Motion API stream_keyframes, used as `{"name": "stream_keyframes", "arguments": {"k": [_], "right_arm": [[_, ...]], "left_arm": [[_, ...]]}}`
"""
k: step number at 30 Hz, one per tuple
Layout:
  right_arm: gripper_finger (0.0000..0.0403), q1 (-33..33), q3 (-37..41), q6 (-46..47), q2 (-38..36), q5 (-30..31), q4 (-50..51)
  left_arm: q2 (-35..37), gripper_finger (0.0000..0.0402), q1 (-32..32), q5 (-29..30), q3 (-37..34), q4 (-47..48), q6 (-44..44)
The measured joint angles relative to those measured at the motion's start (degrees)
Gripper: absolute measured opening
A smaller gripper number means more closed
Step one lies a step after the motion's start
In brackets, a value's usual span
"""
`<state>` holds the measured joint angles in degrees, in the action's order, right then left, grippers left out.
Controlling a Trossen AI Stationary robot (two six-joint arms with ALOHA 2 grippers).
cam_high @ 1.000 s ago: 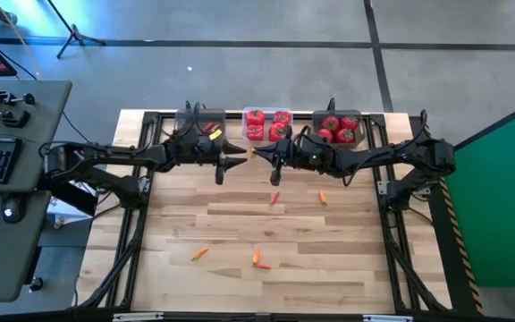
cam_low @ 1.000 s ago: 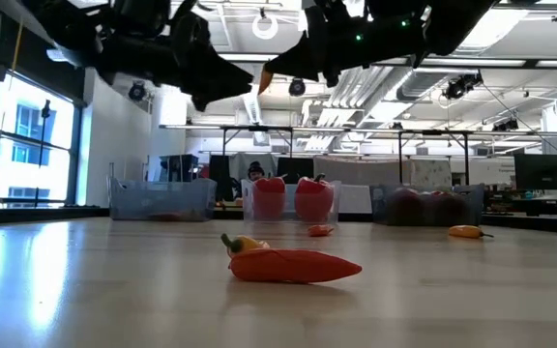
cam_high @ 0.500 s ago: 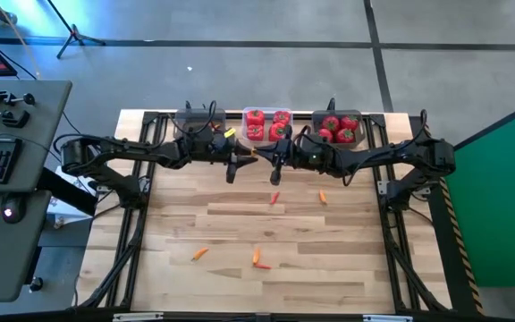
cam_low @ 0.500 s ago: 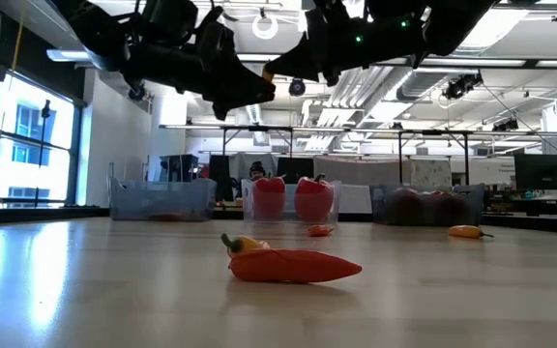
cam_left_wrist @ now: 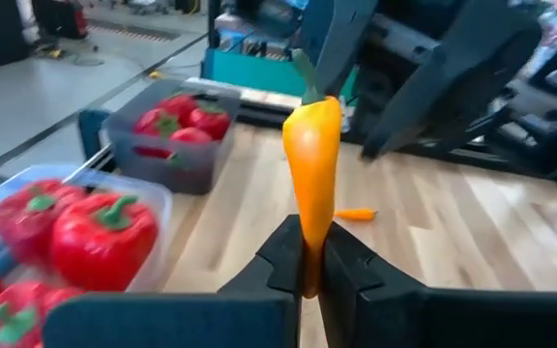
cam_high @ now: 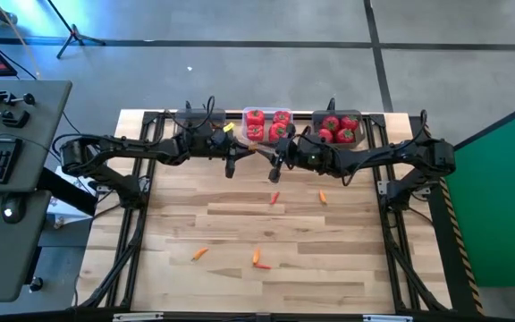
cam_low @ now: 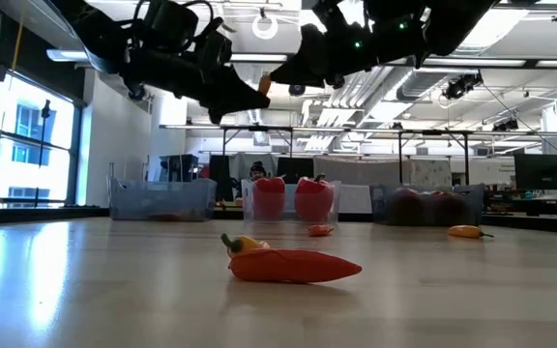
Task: Sort produce into baskets
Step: Put the yellow chili pepper into the left black bin
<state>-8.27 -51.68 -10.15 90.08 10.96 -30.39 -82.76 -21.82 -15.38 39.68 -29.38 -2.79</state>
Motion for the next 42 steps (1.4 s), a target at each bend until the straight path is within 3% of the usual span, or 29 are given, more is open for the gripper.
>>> {"name": "stream_keyframes", "arguments": {"k": [7,15,20,25,31,42], "right_arm": [[0.0178,-0.12,0.0,-0.42,0.0,5.26,0.52],[0.0192,-1.52,0.0,4.46,0.0,5.36,7.44],[0.0187,-2.32,0.0,7.13,0.0,4.92,9.26],[0.0186,-2.3,0.0,6.27,0.0,4.61,8.91],[0.0186,-3.05,0.0,7.92,0.0,3.03,8.8],[0.0186,-3.02,0.0,8.43,0.0,2.47,8.8]], "left_arm": [[1.36,0.0003,-3.61,1.26,0.0,6.65,1.55],[4.64,0.0003,-15.96,15.33,0.0,26.81,-4.06],[4.09,0.0003,-24.05,14.7,-0.01,31.21,-1.29],[2.25,0.0003,-29.09,7.82,1.02,33.2,1.19],[-0.29,0.0015,-30.05,6.69,2.83,33.84,3.86],[-3.15,0.0093,-30.01,6.93,2.91,33.77,5.04]]}}
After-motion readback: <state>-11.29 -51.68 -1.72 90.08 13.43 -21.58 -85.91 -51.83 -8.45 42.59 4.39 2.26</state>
